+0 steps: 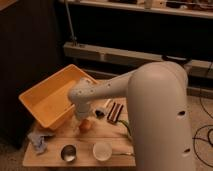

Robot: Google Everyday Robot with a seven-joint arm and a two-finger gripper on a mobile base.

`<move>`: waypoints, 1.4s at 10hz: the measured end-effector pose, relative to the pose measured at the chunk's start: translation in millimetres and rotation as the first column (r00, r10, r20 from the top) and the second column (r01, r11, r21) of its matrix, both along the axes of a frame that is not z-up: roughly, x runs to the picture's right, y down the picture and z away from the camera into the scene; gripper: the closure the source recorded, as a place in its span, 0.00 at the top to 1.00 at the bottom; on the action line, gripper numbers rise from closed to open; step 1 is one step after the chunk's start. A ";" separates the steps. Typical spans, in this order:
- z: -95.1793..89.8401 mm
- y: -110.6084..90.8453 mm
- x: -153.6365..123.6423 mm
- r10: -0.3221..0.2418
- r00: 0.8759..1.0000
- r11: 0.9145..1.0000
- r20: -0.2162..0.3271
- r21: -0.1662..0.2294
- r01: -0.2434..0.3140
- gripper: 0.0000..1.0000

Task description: Place apple in table surface

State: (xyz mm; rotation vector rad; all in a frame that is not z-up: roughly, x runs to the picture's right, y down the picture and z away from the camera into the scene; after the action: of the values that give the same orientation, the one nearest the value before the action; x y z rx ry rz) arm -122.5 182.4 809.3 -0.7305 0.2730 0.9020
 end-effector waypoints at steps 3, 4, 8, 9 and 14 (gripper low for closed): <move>3.6 5.1 4.7 -0.007 1.000 1.000 0.009 -0.008 0.007 0.80; 4.9 6.5 5.7 -0.005 1.000 1.000 0.014 -0.011 0.005 0.80; 5.2 12.7 -1.4 -0.024 0.999 0.999 0.043 -0.022 0.025 0.80; 4.9 14.1 -3.0 -0.031 0.998 0.999 0.053 -0.028 0.032 0.77; 3.3 18.9 -11.8 -0.044 0.994 0.993 0.098 -0.102 0.054 0.28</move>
State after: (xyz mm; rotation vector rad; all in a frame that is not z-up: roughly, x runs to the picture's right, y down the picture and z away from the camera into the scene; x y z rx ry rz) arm -134.3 201.3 812.5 -0.8581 0.2539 0.8086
